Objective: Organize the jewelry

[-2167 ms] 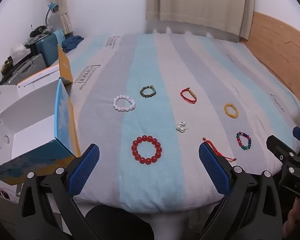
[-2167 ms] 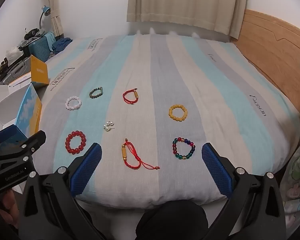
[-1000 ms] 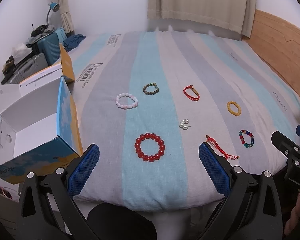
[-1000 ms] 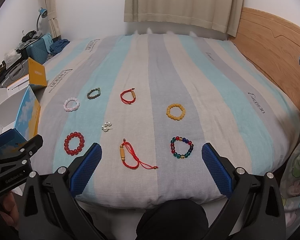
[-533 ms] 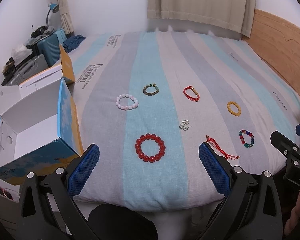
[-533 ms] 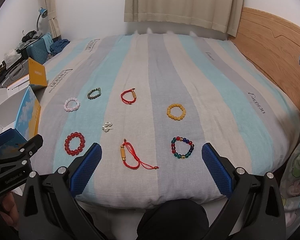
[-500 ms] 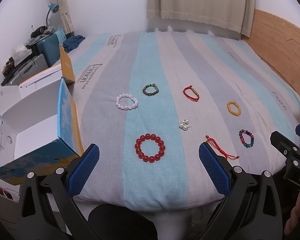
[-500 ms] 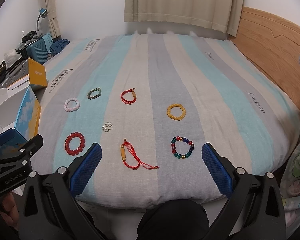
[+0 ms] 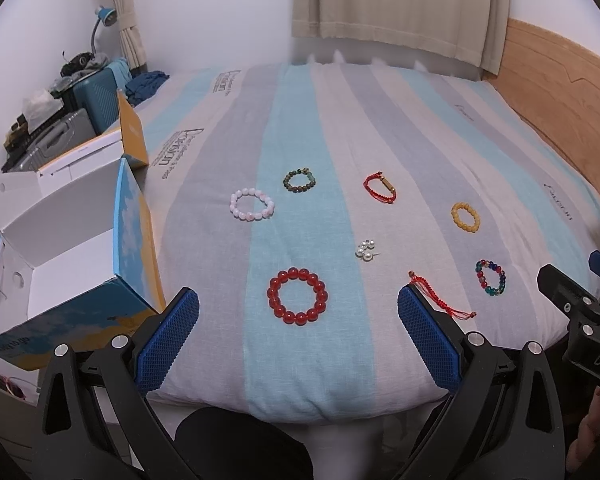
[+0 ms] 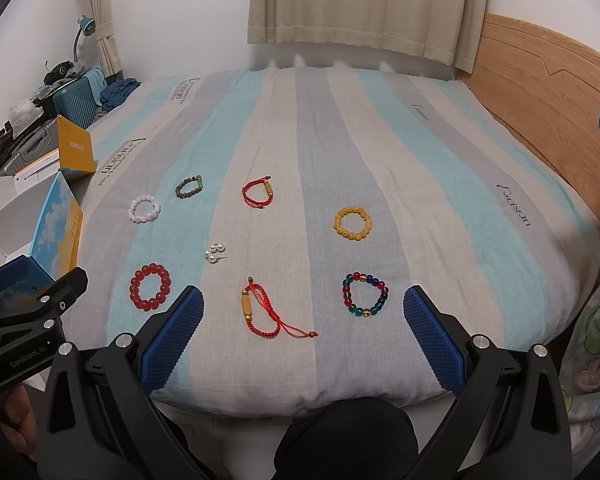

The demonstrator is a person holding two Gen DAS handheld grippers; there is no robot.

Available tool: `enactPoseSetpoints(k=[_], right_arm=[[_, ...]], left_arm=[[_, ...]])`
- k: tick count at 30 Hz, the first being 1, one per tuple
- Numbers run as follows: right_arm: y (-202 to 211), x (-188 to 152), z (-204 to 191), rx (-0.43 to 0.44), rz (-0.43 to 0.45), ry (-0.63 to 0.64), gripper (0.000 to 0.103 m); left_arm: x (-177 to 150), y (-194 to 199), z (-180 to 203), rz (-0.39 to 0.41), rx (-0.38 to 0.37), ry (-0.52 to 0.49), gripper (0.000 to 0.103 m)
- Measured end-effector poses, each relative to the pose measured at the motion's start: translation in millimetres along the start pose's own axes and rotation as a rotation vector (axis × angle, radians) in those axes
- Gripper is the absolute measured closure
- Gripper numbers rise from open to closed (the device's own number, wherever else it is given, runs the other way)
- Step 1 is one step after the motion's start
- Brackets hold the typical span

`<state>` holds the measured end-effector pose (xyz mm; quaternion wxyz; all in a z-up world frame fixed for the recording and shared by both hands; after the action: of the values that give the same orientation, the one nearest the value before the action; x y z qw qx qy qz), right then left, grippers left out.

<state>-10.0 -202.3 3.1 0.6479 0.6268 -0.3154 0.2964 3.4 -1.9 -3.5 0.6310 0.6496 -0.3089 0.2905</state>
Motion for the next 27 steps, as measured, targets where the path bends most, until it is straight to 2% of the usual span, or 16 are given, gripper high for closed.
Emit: enactPoseSetpoints(k=[27], right_arm=[[0.9,-0.4,0.6,0.0,0.001,0.0,0.007]], left_arm=[[-0.1,1.3,1.0,-0.002,0.003,-0.001,0.006]])
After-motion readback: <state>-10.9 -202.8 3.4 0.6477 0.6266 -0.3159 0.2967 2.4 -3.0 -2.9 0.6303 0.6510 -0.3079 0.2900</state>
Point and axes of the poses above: each gripper's, at about its wrist camera, not at the fingertips, and y roughly against the way its jaws point, z to its right, x to its top, the point moved 1 cm from there along -y, roughly the way its jaws point, and after that the axes turned 7 degrees about z, right-handed, at the moved point
